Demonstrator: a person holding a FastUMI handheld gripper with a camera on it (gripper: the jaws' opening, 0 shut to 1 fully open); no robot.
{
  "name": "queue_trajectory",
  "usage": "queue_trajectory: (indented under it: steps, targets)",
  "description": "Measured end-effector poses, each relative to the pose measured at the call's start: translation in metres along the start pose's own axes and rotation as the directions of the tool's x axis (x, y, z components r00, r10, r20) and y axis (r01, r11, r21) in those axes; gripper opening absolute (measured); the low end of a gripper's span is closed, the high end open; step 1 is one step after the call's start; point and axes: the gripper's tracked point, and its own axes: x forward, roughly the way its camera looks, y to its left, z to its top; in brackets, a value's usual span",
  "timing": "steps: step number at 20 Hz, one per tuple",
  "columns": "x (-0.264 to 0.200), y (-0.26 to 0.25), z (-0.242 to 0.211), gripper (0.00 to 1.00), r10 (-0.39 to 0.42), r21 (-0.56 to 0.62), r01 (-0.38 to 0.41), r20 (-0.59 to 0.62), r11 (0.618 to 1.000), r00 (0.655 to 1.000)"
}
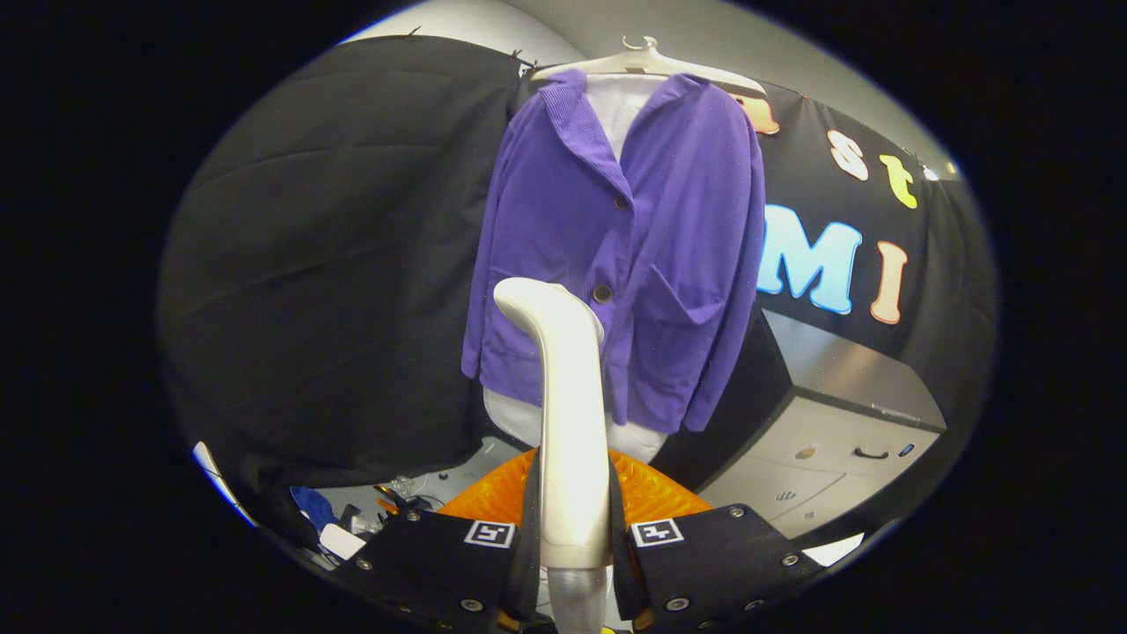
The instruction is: Iron the clothes twice with a garment steamer, once on the left side and once on the right side.
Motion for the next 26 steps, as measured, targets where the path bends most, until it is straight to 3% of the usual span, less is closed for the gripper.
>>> queue_trajectory:
  steps: [7,17,21,26]
  targets:
    - [0.007,0.016,0.109,0.33,0.007,-0.024,-0.002,0.207,1.0,0.978]
    - [0.017,0.015,0.234,0.34,-0.062,-0.011,0.074,0.432,0.997,0.9]
    - [0.034,0.009,0.244,0.34,-0.095,-0.005,0.108,0.432,0.994,0.897]
    - [0.047,0.014,0.207,0.34,-0.117,-0.025,0.138,0.389,0.99,0.914]
